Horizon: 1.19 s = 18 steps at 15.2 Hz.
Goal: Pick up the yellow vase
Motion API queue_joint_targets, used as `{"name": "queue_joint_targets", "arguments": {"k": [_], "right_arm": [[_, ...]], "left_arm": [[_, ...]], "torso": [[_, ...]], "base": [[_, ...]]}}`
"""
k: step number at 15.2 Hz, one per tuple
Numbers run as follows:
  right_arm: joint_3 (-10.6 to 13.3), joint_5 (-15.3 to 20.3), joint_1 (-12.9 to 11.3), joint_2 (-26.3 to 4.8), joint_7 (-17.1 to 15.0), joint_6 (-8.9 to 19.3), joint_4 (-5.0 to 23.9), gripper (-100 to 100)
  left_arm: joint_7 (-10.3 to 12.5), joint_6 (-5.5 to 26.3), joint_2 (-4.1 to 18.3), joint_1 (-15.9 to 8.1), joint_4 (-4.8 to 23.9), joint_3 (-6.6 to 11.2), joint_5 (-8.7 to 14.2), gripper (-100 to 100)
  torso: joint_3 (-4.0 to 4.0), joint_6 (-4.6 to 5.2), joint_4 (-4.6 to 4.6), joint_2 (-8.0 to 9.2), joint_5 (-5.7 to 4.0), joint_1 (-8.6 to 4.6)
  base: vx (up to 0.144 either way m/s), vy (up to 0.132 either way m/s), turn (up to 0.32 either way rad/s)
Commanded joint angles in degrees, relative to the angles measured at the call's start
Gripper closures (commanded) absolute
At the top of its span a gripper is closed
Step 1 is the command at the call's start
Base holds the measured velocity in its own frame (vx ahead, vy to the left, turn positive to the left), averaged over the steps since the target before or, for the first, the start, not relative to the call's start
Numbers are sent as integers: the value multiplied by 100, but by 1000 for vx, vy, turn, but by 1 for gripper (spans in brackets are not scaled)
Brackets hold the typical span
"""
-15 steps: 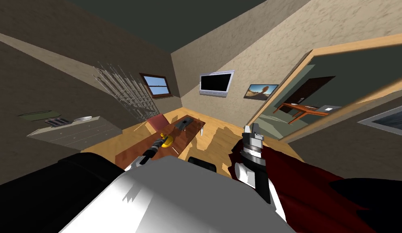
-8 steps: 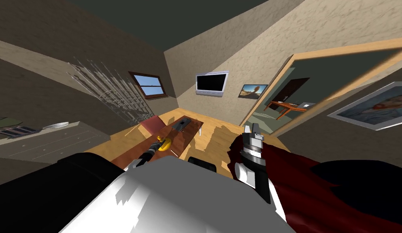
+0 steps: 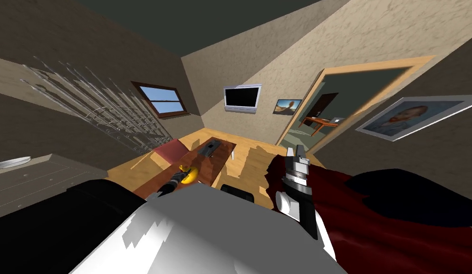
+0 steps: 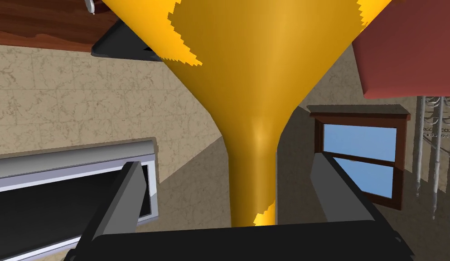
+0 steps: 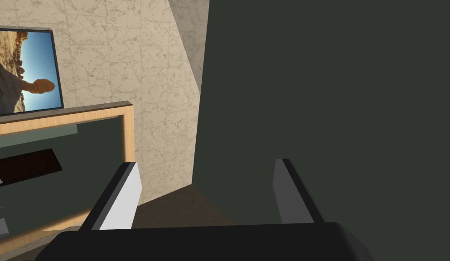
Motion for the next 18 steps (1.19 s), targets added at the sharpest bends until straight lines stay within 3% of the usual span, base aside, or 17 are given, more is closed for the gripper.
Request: {"name": "queue_joint_targets", "arguments": {"k": [1,3,5,8,10,11,13,14,16,17,18], "right_arm": [[0,0,0,0,0,0,0,0],[0,0,0,0,0,0,0,0],[-1,0,2,0,0,0,0,0],[-2,0,2,-1,0,0,0,0],[-1,0,2,-1,0,0,0,0],[-2,0,2,-1,0,0,0,0],[-2,0,2,-1,0,0,0,0],[-2,0,2,-1,0,0,0,0],[-2,0,2,-1,0,0,0,0],[-2,0,2,-1,0,0,0,0],[-2,0,1,-1,0,0,0,0]], "left_arm": [[-40,-42,45,-5,184,55,-80,-100],[-21,-27,47,-1,147,41,-67,-100],[91,303,-195,-38,-295,-219,-403,-100],[149,473,-320,-54,-551,-352,-568,-100],[265,814,-571,-87,-1002,-618,-892,-100],[265,814,-571,-87,-1032,-618,-897,-100],[382,1127,-821,-120,-1423,-885,-1210,-100],[382,1155,-821,-120,-1514,-885,-1227,-100],[498,1482,-1071,-152,-1915,-1151,-1535,-100],[498,1495,-1071,-152,-1995,-1151,-1556,-100],[556,1665,-1196,-169,-2236,-1284,-1721,-100]], "torso": [[0,0,0,0,0,0],[0,-2,0,-1,0,0],[-1,-6,-1,-2,-1,-5],[-3,-6,-1,-5,4,14],[-2,-6,-1,-3,3,11],[-3,-7,-1,-6,5,22],[-3,-6,-1,-6,5,19],[-4,-7,-1,-6,5,20],[-3,-6,-1,-5,4,16],[-4,-8,-1,-6,5,21],[-4,-4,-1,-7,4,20]], "base": [[-2,54,-135],[1,46,-65],[0,81,227],[5,96,202],[7,114,225],[16,121,210],[12,110,259],[15,99,181],[16,112,274],[25,112,206],[25,100,186]]}}
